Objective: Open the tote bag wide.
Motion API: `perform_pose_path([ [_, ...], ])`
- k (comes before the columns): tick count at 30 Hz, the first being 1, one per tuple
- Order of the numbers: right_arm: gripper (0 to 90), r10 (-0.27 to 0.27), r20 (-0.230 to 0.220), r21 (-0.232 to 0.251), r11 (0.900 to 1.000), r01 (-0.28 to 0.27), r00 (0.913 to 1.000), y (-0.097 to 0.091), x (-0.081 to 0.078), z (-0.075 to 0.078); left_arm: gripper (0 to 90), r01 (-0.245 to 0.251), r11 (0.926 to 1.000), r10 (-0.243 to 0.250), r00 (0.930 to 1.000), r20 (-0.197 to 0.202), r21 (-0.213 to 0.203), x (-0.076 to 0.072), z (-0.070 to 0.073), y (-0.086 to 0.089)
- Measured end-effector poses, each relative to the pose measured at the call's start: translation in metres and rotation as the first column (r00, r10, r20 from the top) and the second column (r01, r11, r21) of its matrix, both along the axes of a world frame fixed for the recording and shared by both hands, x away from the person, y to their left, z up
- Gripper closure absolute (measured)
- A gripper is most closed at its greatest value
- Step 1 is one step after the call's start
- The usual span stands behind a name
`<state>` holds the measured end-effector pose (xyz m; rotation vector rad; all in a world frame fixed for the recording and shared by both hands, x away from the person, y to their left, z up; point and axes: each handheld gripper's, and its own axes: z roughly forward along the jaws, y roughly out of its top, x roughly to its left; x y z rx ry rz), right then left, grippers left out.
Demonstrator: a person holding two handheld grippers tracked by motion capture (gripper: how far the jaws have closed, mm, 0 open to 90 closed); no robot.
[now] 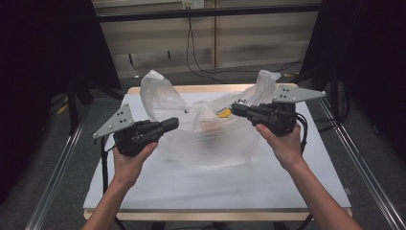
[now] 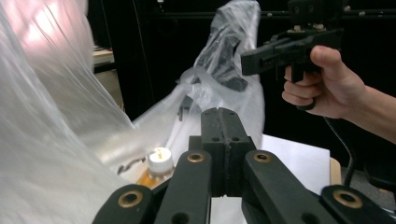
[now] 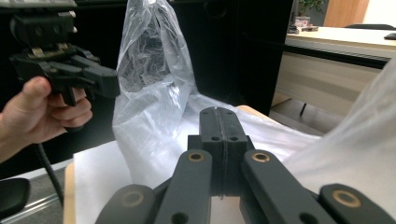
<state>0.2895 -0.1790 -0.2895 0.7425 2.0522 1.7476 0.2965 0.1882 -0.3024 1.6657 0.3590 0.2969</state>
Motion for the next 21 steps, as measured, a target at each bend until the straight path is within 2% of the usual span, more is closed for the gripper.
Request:
perform_pose_path([
  [1, 90.0, -0.005, -0.002, -0.005, 1.0000, 0.005, 1.0000, 0.001, 0.001, 0.001, 90.0, -0.010, 0.9998, 0.010, 0.9999, 0.005, 0.014, 0.004, 0.004, -0.001],
  [3, 90.0, -0.017, -0.008, -0.021, 0.9996, 0.017, 0.9998, 0.004, 0.005, 0.003, 90.0, -0.023, 0.9997, 0.023, 0.9997, -0.006, 0.000, 0.009, 0.006, -0.004],
  [7, 90.0, -0.029, -0.007, -0.043, 0.9987, 0.028, 0.9996, 0.009, 0.011, 0.006, 90.0, -0.029, 0.9995, 0.029, 0.9996, -0.001, 0.015, 0.020, 0.015, -0.011],
  [10, 90.0, -0.032, -0.011, -0.045, 0.9985, 0.031, 0.9994, 0.014, 0.017, 0.009, 90.0, -0.050, 0.9974, 0.049, 0.9984, 0.027, 0.051, 0.029, 0.022, -0.020],
  [12, 90.0, -0.032, -0.013, -0.048, 0.9984, 0.031, 0.9994, 0.018, 0.022, 0.012, 90.0, -0.046, 0.9973, 0.046, 0.9989, 0.009, 0.056, 0.034, 0.022, -0.025],
  [15, 90.0, -0.047, -0.027, -0.075, 0.9961, 0.045, 0.9985, 0.023, 0.026, 0.009, 90.0, -0.042, 0.9950, 0.043, 0.9990, -0.014, 0.091, 0.038, 0.013, -0.030],
  [17, 90.0, -0.056, -0.044, -0.097, 0.9940, 0.052, 0.9975, 0.025, 0.029, 0.002, 90.0, -0.038, 0.9932, 0.041, 0.9988, -0.026, 0.110, 0.039, 0.003, -0.031],
  [21, 90.0, -0.058, -0.077, -0.105, 0.9932, 0.050, 0.9953, 0.023, 0.032, -0.014, 90.0, -0.042, 0.9900, 0.050, 0.9972, -0.056, 0.135, 0.044, -0.014, -0.031],
])
